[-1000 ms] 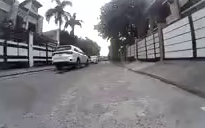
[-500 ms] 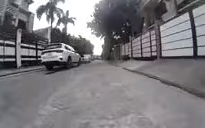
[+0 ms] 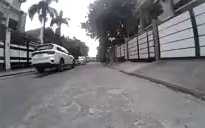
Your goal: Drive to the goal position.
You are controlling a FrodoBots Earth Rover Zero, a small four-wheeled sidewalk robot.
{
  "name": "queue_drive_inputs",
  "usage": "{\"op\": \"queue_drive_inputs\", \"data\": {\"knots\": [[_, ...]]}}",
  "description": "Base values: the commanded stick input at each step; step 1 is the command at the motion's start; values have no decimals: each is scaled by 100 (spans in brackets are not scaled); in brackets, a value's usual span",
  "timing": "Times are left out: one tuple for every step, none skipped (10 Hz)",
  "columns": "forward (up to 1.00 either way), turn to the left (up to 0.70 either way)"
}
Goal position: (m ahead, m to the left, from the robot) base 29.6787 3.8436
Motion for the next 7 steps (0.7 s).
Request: {"op": "queue_drive_inputs", "data": {"knots": [[100, 1], [100, 1], [100, 1], [100, 1], [100, 1], [100, 1], [100, 1]]}}
